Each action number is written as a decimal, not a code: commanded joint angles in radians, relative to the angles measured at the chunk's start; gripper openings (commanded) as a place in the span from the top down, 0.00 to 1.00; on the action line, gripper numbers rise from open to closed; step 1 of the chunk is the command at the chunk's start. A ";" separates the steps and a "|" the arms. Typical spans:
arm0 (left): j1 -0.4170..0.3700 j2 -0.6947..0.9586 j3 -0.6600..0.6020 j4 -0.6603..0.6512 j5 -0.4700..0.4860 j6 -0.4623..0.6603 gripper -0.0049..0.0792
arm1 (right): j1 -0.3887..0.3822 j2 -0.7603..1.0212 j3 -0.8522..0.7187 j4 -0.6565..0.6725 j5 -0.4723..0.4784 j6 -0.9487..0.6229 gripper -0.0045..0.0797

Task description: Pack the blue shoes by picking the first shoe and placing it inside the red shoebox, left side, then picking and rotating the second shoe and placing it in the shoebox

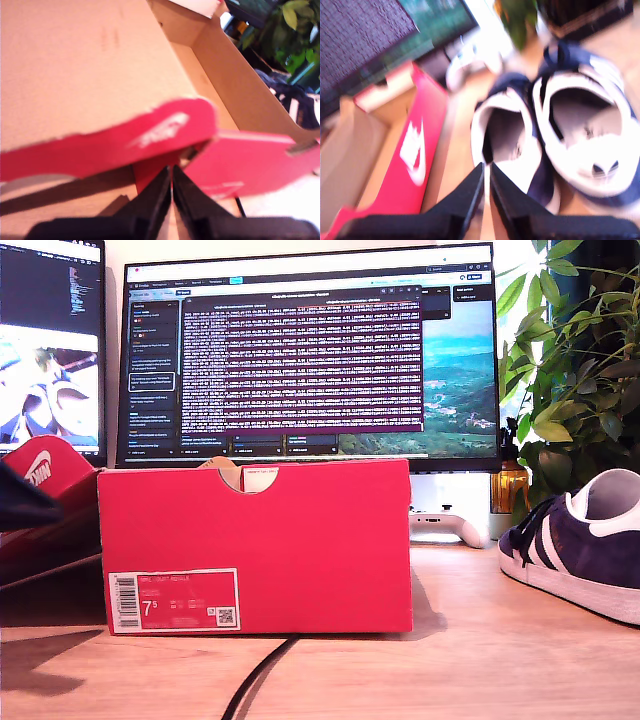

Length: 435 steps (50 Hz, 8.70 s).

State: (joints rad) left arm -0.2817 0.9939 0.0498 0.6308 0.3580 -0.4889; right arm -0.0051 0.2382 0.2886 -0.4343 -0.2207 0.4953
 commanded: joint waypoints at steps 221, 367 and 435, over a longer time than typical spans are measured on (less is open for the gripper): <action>-0.062 0.290 0.050 0.343 0.031 -0.028 0.97 | 0.752 1.702 1.331 -0.002 0.078 0.059 0.96; -0.061 0.290 0.050 0.011 0.026 -0.027 0.97 | 0.517 1.687 1.579 -0.883 0.525 0.327 0.51; -0.061 0.290 0.050 0.011 0.026 -0.028 0.97 | 0.276 1.249 1.073 -0.932 0.640 1.009 0.23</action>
State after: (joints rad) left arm -0.3397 1.2804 0.0879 0.6346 0.3843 -0.5182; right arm 0.2825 1.4967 1.3945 -1.3678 0.4217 1.4792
